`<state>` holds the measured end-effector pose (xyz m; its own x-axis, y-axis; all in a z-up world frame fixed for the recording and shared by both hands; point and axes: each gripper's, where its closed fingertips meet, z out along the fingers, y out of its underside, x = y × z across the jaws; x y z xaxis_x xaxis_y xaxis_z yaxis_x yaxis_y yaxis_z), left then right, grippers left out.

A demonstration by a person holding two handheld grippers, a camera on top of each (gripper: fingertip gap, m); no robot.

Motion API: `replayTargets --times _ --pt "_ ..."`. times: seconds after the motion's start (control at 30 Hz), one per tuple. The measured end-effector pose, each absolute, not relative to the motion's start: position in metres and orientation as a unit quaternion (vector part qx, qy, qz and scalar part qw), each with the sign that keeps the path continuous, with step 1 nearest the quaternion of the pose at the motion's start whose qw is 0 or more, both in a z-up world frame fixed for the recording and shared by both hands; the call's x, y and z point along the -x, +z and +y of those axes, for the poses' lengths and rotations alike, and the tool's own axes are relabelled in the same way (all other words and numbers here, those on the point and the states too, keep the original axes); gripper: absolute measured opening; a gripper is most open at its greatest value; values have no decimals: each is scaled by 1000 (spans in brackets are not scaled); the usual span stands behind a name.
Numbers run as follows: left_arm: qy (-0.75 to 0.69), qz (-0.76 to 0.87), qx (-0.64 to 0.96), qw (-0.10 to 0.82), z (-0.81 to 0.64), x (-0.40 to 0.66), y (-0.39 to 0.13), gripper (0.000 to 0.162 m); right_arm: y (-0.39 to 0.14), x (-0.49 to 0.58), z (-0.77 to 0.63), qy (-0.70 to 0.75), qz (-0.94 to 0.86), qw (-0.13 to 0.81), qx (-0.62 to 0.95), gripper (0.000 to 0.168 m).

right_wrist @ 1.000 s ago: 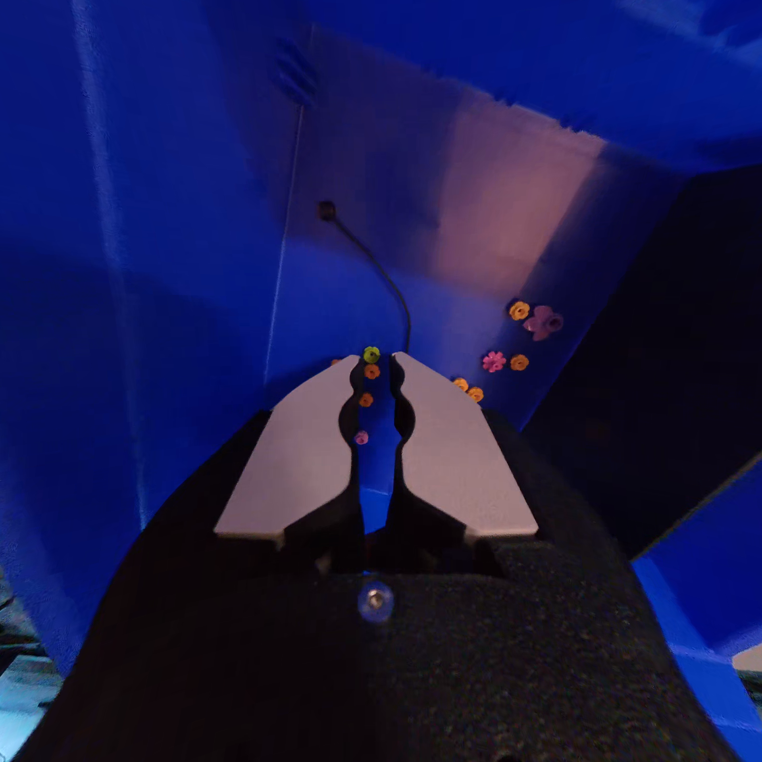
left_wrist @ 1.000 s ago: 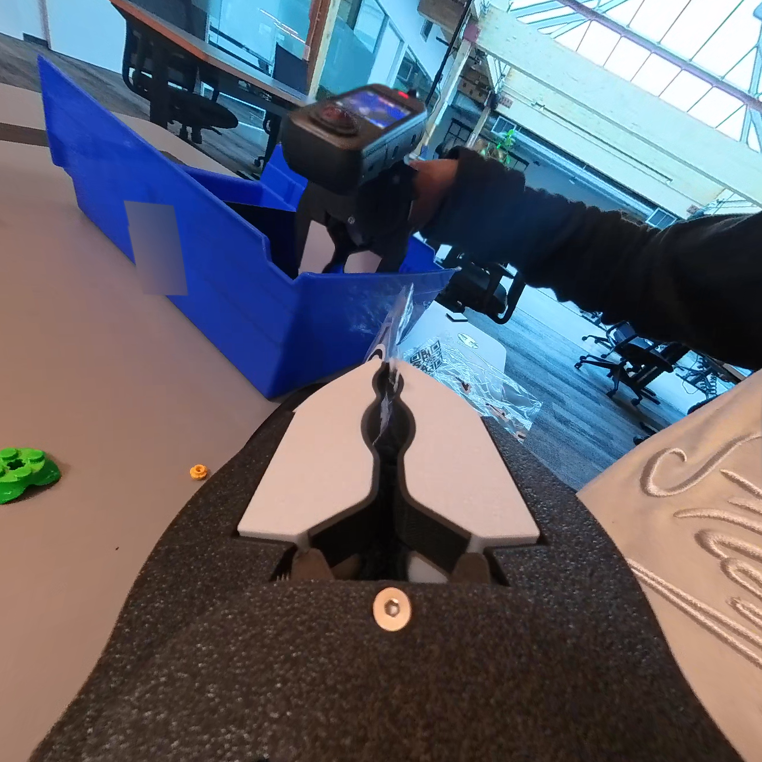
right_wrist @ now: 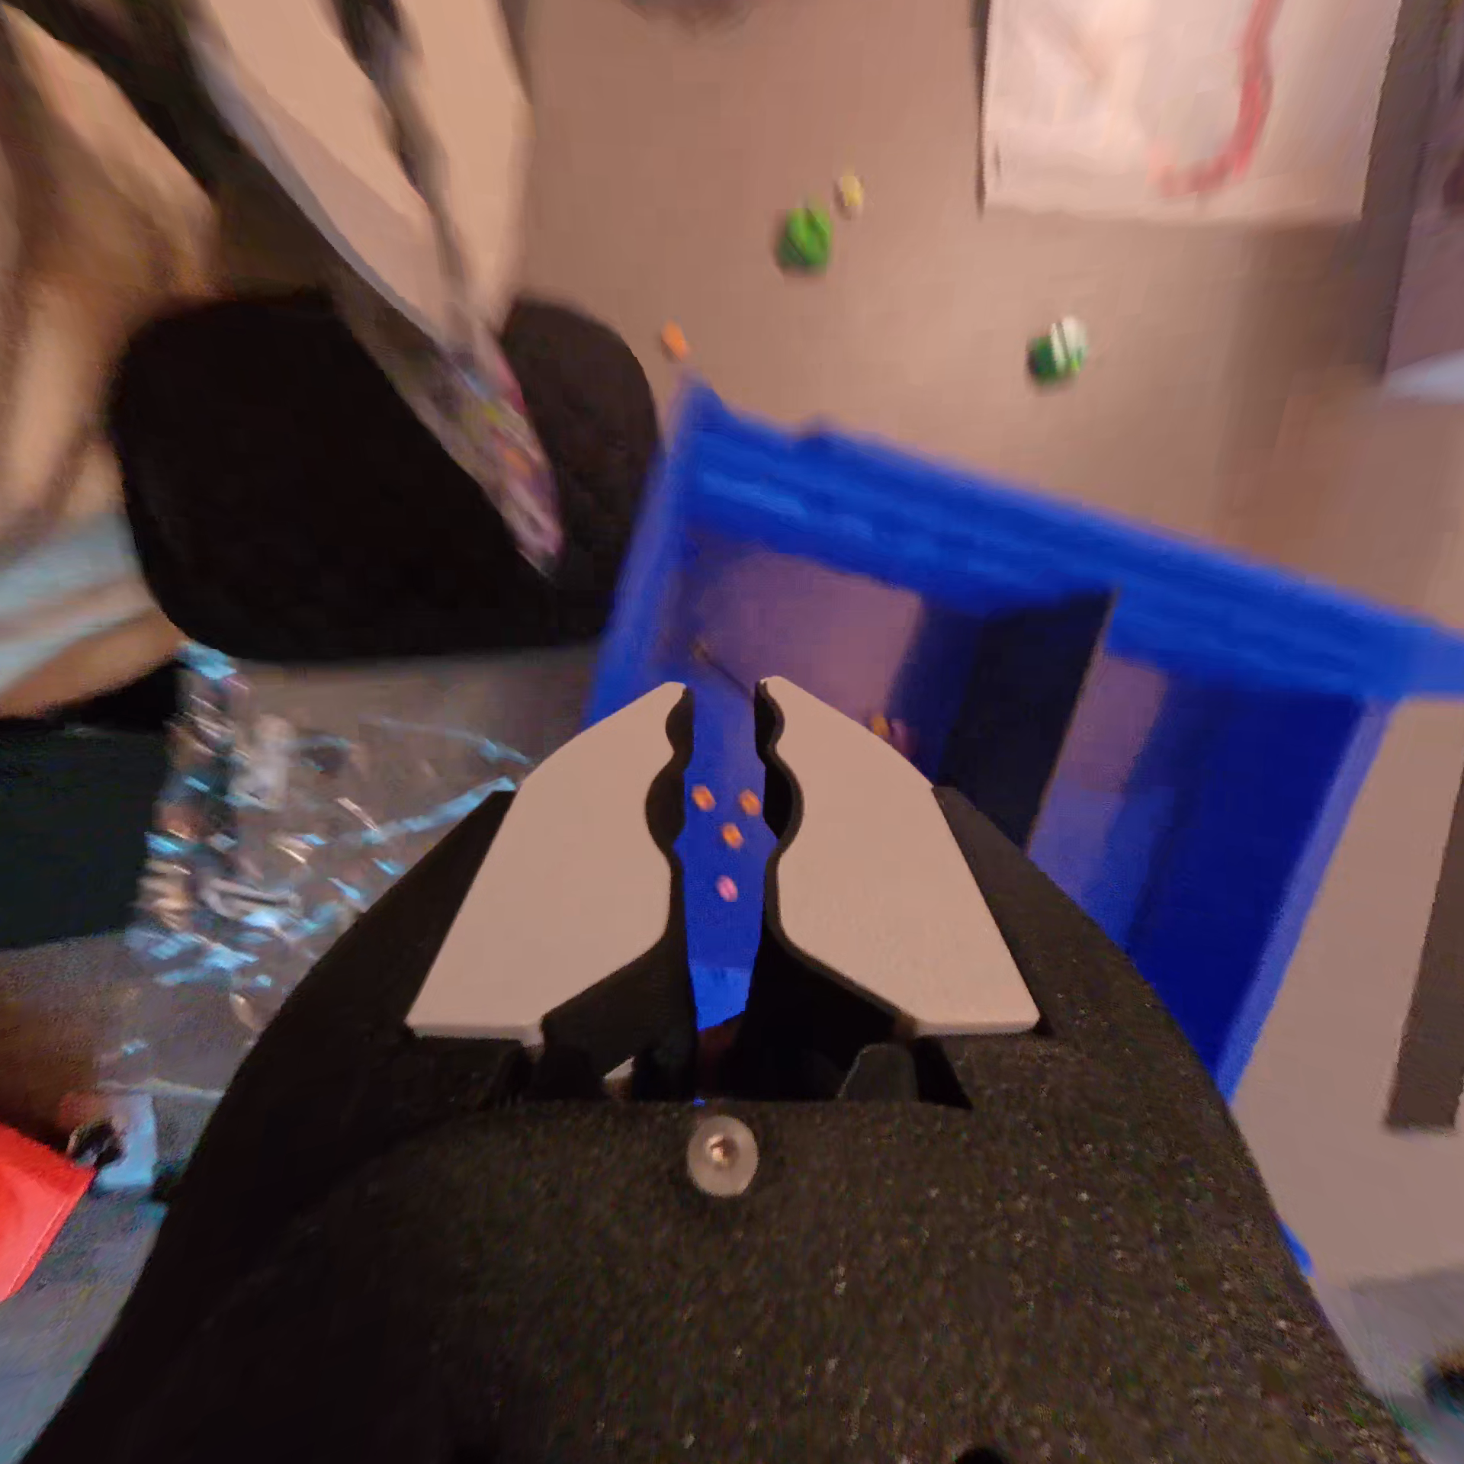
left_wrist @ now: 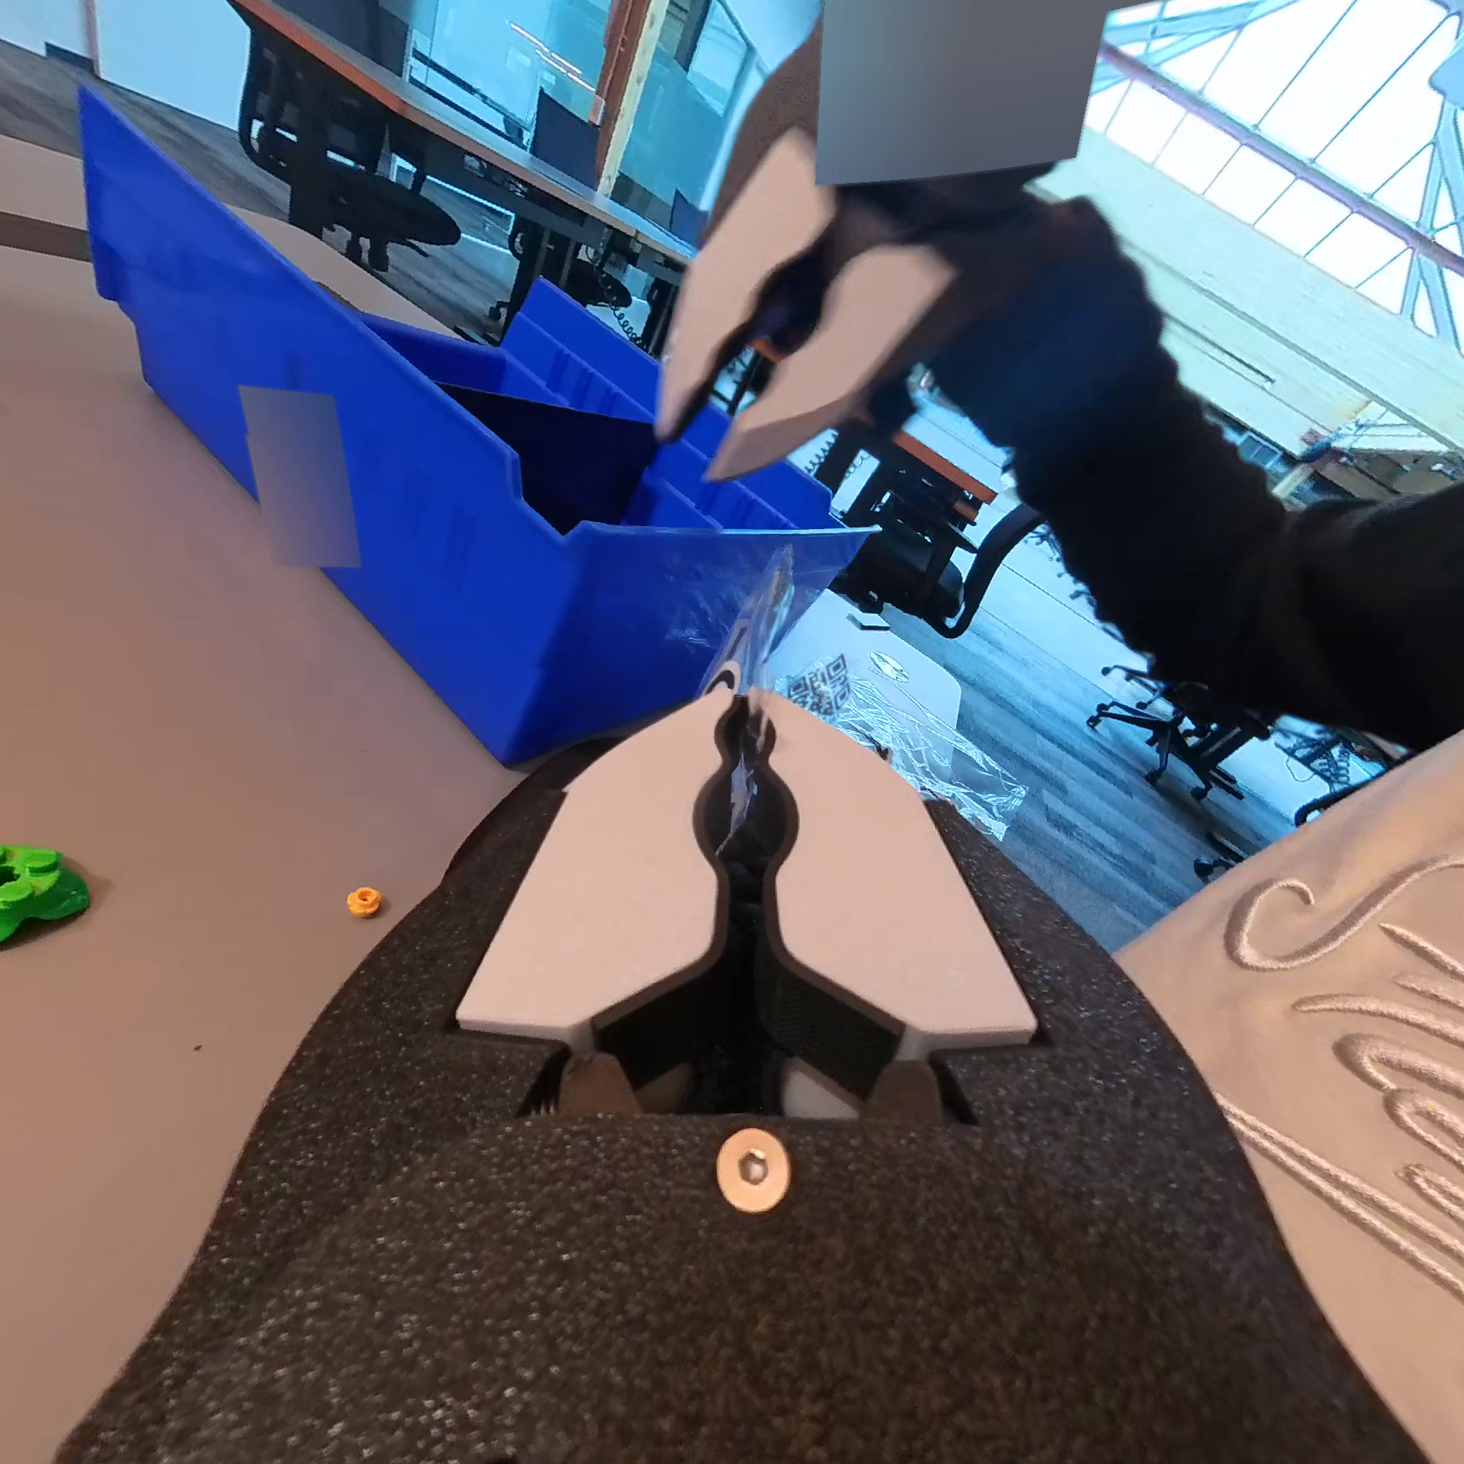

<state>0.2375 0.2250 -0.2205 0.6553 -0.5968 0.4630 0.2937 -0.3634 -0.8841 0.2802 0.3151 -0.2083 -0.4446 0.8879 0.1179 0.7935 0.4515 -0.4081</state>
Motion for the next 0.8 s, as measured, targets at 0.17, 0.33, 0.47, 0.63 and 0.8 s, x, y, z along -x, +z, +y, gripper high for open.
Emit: replayTargets --times 0.17,0.33,0.47,0.63,0.8 --pt "-399 106 721 556 226 -236 -220 0 -278 -313 348 58 -862 55 500 14" --pt "-397 105 724 554 226 -235 -222 0 -306 -322 358 31 -863 4 504 11" --pt "-397 104 725 554 227 -235 -222 0 -309 -320 359 37 -862 4 506 11" --pt "-398 104 724 553 227 -236 -223 0 -311 -320 357 34 -867 2 497 5" --pt "-395 103 726 553 227 -236 -223 0 -273 -303 345 75 -864 62 494 4"
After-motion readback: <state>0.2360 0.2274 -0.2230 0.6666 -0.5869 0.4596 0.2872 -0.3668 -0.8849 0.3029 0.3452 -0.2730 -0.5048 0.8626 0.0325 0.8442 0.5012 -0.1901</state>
